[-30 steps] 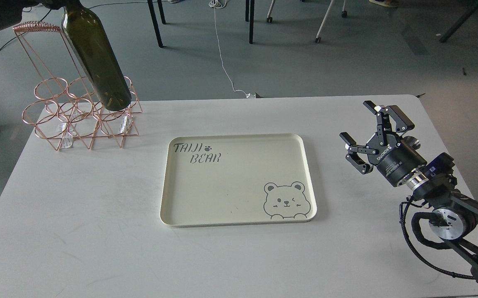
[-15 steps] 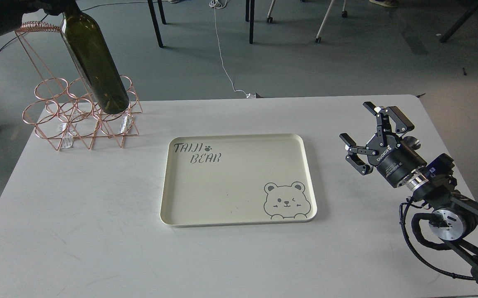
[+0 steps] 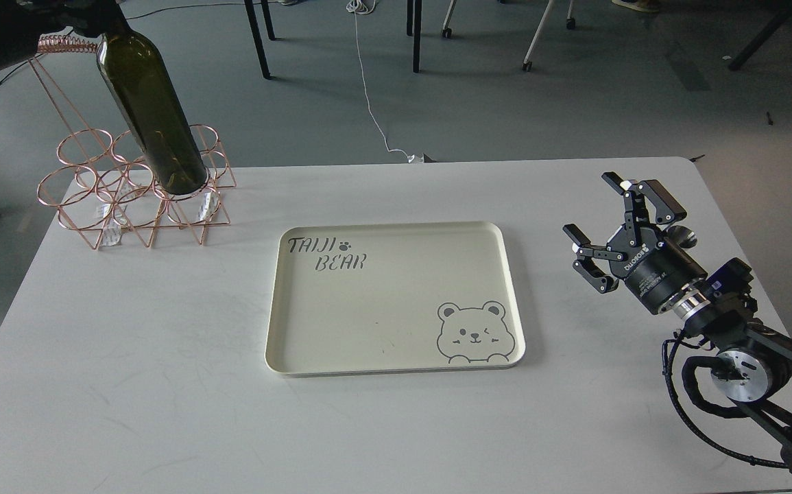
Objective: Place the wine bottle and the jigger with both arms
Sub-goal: 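Lower the bottle into the copper wire rack with the left gripper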
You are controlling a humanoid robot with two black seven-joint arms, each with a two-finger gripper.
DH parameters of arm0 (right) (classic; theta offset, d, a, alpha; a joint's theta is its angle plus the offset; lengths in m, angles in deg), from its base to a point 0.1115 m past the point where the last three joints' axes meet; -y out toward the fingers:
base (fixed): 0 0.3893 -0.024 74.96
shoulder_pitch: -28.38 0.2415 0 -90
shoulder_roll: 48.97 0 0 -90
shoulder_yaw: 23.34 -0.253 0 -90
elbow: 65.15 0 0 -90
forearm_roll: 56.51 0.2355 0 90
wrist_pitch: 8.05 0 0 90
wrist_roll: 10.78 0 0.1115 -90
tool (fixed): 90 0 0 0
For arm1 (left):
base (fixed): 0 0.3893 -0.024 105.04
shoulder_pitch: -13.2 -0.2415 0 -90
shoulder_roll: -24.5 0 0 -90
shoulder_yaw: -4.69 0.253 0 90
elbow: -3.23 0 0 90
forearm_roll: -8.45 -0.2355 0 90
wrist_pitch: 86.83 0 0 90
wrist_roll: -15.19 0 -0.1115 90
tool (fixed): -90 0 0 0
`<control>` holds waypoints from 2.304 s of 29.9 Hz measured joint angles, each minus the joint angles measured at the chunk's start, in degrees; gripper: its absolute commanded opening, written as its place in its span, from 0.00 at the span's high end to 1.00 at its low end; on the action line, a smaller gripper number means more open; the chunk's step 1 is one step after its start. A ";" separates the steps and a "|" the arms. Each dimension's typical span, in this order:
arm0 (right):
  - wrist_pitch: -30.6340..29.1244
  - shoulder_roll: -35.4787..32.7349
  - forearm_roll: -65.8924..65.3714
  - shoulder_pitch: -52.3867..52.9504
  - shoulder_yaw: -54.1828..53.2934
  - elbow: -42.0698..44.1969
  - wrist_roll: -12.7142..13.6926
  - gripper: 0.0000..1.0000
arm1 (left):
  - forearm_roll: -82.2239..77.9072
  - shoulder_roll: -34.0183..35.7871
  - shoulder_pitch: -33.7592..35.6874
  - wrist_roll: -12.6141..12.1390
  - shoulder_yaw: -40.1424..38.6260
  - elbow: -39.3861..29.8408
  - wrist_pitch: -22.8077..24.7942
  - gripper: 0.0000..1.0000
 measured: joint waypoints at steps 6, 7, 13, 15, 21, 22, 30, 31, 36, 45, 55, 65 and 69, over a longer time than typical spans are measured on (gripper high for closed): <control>0.00 0.00 0.00 -0.07 -0.02 0.00 0.00 0.02 | -1.62 -0.35 -0.27 0.00 0.00 0.50 -1.07 0.84; 0.00 0.00 0.00 -0.08 -0.02 0.00 0.00 0.02 | -1.64 -0.38 -0.38 0.02 0.00 0.55 -1.12 0.84; -0.02 0.00 0.00 -0.08 -0.02 0.00 0.00 0.02 | -1.58 -0.61 -0.68 0.02 0.00 0.66 -1.16 0.84; -0.02 0.00 0.00 -0.08 -0.02 0.00 0.00 0.02 | -1.55 -0.74 -0.71 0.02 0.00 0.71 -1.16 0.84; -0.02 0.00 0.00 -0.07 -0.03 0.00 0.00 0.02 | -1.49 -0.90 -1.64 0.00 0.00 0.74 -1.24 0.83; -0.02 0.00 0.00 -0.08 -0.03 0.00 0.00 0.02 | -1.47 -0.93 -1.80 0.00 0.00 0.77 -1.39 0.83; 0.01 0.00 0.00 -0.15 -0.11 0.00 0.00 0.02 | -1.38 -1.12 -2.38 0.00 0.00 1.91 -1.92 0.83; 0.01 0.00 0.00 -0.15 -0.11 0.00 0.00 0.02 | -1.38 -1.15 -2.45 0.00 0.00 1.95 -1.95 0.82; 0.01 0.00 0.00 -0.16 -0.11 0.00 0.00 0.02 | -1.39 -2.27 -2.75 -0.02 0.00 2.85 -1.96 0.82; 0.00 0.09 0.00 -0.16 -0.11 0.00 0.00 0.02 | -1.41 -3.70 -3.30 -0.02 0.00 4.64 -1.98 0.79; -0.04 0.17 0.00 -0.16 -0.06 0.00 0.00 0.02 | -1.49 -5.17 -4.52 -0.02 0.00 6.53 -3.04 0.77; -0.01 0.17 -0.09 -0.16 -0.02 0.00 0.00 0.02 | -1.59 -6.19 -5.37 -0.01 0.00 7.56 -3.19 0.72; -0.01 0.17 -0.09 -0.16 -0.02 0.00 0.00 0.02 | -1.59 -6.36 -6.08 -0.01 0.00 7.59 -3.20 0.71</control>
